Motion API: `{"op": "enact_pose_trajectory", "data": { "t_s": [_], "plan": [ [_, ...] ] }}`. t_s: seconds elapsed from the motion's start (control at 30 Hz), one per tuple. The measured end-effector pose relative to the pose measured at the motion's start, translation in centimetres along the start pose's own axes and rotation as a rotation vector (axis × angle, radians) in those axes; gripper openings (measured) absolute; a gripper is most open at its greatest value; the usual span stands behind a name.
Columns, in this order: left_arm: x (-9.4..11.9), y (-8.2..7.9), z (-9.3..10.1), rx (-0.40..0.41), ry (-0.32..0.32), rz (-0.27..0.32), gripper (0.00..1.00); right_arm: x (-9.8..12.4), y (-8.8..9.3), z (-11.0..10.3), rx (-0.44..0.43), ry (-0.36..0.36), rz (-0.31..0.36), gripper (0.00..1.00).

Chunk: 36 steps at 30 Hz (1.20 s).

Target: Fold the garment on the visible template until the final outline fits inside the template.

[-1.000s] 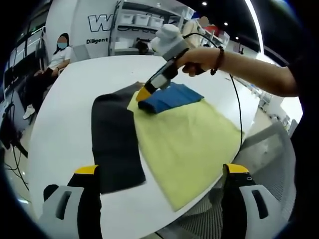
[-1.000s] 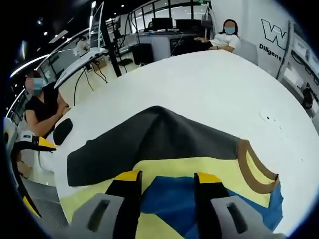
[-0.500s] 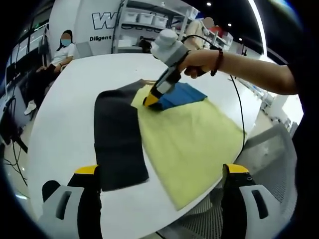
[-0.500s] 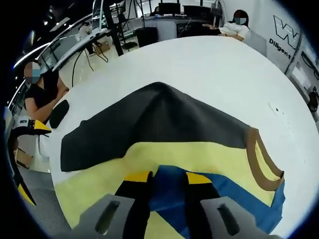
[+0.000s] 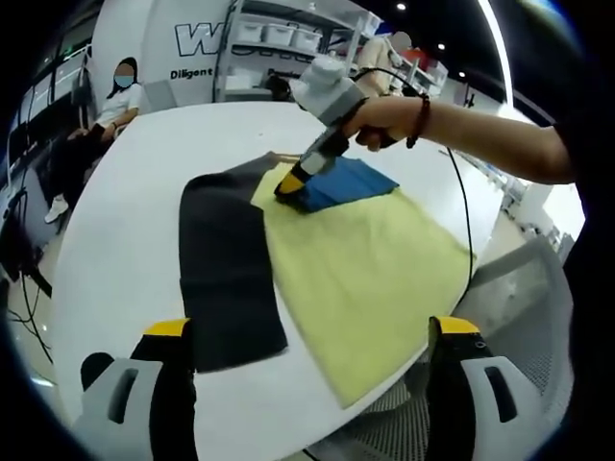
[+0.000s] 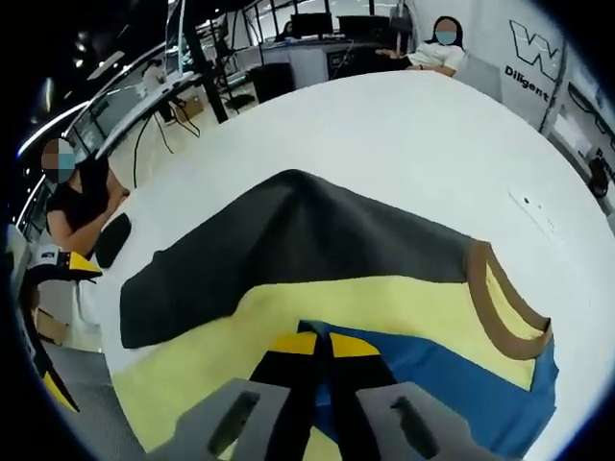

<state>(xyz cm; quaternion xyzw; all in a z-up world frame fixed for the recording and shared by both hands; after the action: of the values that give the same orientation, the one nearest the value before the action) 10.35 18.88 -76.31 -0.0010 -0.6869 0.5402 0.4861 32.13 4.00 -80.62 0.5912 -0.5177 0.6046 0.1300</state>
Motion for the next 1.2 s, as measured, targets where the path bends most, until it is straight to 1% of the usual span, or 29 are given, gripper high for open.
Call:
{"op": "enact_pose_trajectory", "data": {
  "t_s": [0.1,0.13,0.17,0.3,0.47,0.6,0.73,0.8,0.93,1.0,1.1,1.2],
  "plan": [
    [-0.1,0.0,0.0,-0.001,0.0,0.0,0.96,0.2,-0.6,0.0,-0.045,-0.004,0.043,0.0],
    [-0.1,0.0,0.0,-0.001,0.0,0.001,0.96,0.1,-0.9,0.1,-0.047,-0.003,0.051,0.0],
    [-0.1,0.0,0.0,0.0,0.0,0.001,0.96,0.1,-1.1,0.1,-0.074,0.004,0.066,0.0],
    [-0.1,0.0,0.0,0.001,0.002,0.0,0.95,0.1,-1.3,-0.3,-0.119,0.008,0.107,0.0],
    [0.0,0.2,0.0,0.005,-0.001,-0.003,0.95,-0.8,-1.1,-0.4,-0.137,0.016,0.098,0.0],
    [0.1,0.4,-0.2,0.009,-0.006,-0.004,0.95,-1.3,-0.8,-0.6,-0.166,0.005,0.095,0.0],
    [0.2,0.4,-0.2,0.01,-0.009,-0.004,0.95,-1.5,-0.7,-0.7,-0.169,0.001,0.097,0.06],
    [0.2,0.4,-0.2,0.01,-0.007,-0.005,0.95,-1.6,-0.6,-0.8,-0.172,-0.006,0.092,0.12],
    [0.1,0.3,-0.1,0.008,-0.005,-0.005,0.94,-1.6,-0.4,-1.5,-0.134,-0.029,0.086,0.2],
    [0.1,0.2,-0.1,0.005,-0.003,-0.001,0.94,-1.5,-0.3,-1.7,-0.114,-0.039,0.086,0.28],
    [0.0,0.1,0.0,0.002,0.0,0.002,0.94,-1.4,-0.2,-1.9,-0.08,-0.039,0.102,0.36],
    [0.0,0.1,0.0,0.0,0.001,0.002,0.94,-1.0,-0.1,-2.1,-0.073,-0.048,0.109,0.39]
  ]
}}
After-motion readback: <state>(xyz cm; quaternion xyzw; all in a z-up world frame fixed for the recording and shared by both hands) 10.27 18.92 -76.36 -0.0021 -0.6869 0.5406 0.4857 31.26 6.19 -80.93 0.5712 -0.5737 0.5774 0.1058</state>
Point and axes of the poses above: the point that each gripper's makers call its tool centre point, and the gripper's own axes: x roughly backward along the fingers, z roughly to its right, y roughly out of its underside, the point moved 6 cm from there along x, roughly backward along the fingers, and after that the axes turned 13 degrees about -x, right-handed, at the moved point
